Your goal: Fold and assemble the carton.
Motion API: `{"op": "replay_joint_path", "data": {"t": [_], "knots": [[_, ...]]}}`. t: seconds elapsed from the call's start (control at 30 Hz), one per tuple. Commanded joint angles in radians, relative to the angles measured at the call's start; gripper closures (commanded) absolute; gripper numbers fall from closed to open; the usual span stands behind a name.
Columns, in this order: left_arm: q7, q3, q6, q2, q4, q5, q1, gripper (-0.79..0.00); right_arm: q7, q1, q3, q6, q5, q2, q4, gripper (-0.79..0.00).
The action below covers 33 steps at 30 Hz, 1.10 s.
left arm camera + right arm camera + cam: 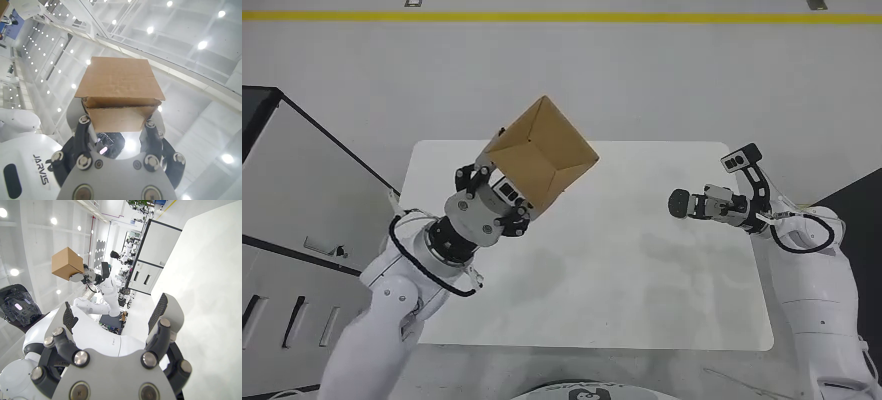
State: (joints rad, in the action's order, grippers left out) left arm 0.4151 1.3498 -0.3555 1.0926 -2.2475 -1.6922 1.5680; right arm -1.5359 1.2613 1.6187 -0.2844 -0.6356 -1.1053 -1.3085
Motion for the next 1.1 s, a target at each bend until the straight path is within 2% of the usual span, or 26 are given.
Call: {"op": "replay_joint_path", "data": {"t": [0.0,0.53,0.6,0.73,0.9,1.07], "knots": [[-0.005,-0.004,-0.001,0.002,-0.003,-0.029,0.006,0.0,0.0,0.0,0.0,0.0,0.0,0.0,0.0,-0.785],[0.012,-0.013,-0.004,0.009,-0.025,-0.057,0.022,0.0,0.0,0.0,0.0,0.0,0.0,0.0,0.0,-0.785],[0.009,-0.025,-0.005,0.011,-0.028,-0.087,0.029,0.0,0.0,0.0,0.0,0.0,0.0,0.0,0.0,-0.785],[0.014,-0.051,-0.021,0.019,-0.028,-0.26,0.042,0.0,0.0,0.0,0.0,0.0,0.0,0.0,0.0,-0.785],[-0.027,-0.041,-0.036,0.022,-0.036,-0.305,0.037,0.0,0.0,0.0,0.0,0.0,0.0,0.0,0.0,-0.785],[-0.023,-0.042,-0.041,0.026,-0.038,-0.292,0.039,0.0,0.0,0.0,0.0,0.0,0.0,0.0,0.0,-0.785]]}}
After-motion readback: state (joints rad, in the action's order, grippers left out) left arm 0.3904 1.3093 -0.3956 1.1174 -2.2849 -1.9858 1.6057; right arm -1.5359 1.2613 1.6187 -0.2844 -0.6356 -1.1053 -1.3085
